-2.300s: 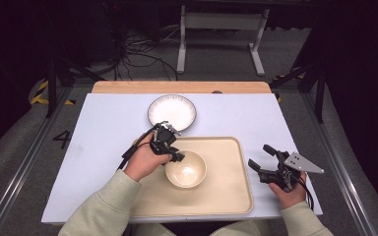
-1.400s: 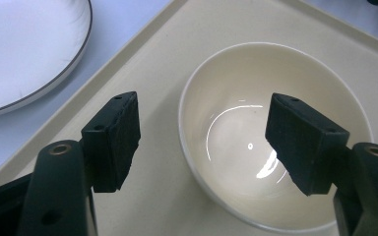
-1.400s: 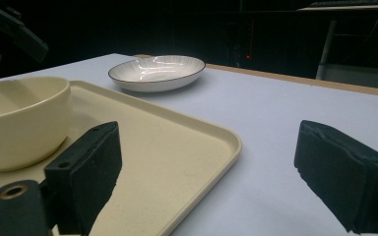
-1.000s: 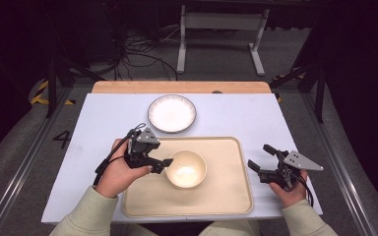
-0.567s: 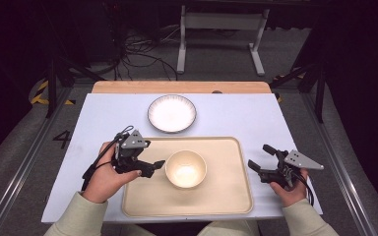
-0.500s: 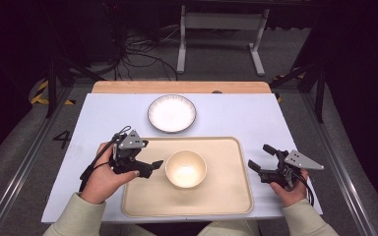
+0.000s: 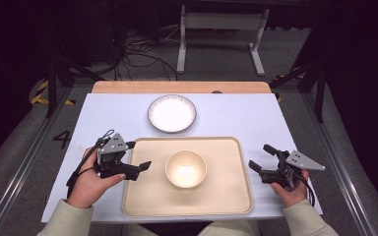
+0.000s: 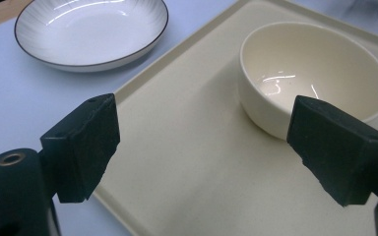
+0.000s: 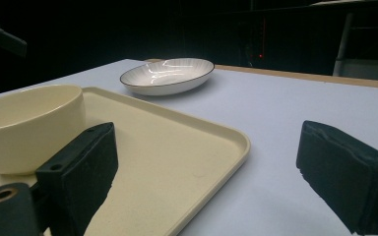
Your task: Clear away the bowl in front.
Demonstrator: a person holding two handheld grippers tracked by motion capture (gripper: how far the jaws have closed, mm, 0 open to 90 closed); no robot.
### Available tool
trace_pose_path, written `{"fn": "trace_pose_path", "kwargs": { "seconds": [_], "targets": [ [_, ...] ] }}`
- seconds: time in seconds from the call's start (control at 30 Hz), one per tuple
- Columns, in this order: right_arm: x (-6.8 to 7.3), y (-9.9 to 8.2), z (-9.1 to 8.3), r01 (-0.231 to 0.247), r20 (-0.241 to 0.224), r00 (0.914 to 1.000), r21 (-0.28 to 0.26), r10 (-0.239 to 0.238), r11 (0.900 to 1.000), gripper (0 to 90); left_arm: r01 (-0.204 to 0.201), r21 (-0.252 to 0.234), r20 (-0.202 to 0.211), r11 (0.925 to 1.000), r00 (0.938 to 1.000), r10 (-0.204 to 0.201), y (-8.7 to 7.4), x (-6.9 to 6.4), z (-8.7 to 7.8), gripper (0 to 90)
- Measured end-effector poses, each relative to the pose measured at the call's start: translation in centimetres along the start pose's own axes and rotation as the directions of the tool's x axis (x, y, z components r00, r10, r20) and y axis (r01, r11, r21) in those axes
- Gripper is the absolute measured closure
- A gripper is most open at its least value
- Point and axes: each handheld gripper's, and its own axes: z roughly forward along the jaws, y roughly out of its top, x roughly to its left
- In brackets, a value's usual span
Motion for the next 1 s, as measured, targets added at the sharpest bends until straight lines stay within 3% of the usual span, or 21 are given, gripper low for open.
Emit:
{"fn": "trace_pose_path", "kwargs": {
  "seconds": [0.1, 0.37, 0.7, 0.87, 1.0],
  "targets": [
    [0.0, 0.0, 0.0, 0.003, -0.001, 1.0, 0.0, -0.003, 1.0, 9.3, 0.006, -0.008, 0.001, 0.9999, 1.0, -0.006, -0.9, 0.3, -0.2, 13.2],
    [0.0, 0.0, 0.0, 0.006, 0.001, 1.0, -0.002, -0.006, 1.0, 9.3, 0.019, -0.114, -0.04, 0.9933, 0.9989, -0.024, -4.2, 0.9, -1.0, 13.1],
    [0.1, 0.0, 0.0, 0.007, 0.001, 1.0, -0.005, -0.007, 1.0, 9.3, 0.03, -0.172, -0.057, 0.9847, 0.9976, -0.04, -6.0, 1.3, -1.1, 12.4],
    [0.1, 0.0, -0.1, 0.009, -0.001, 1.0, -0.007, -0.009, 0.9999, 9.3, 0.047, -0.21, -0.054, 0.9765, 0.9968, -0.059, -6.9, 1.7, -1.0, 12.3],
    [0.1, 0.0, -0.1, 0.01, -0.001, 1.0, -0.007, -0.01, 0.9999, 9.3, -0.003, -0.217, -0.093, 0.9762, 0.9955, -0.017, -7.5, 2.0, -0.9, 10.9]
  ]
}}
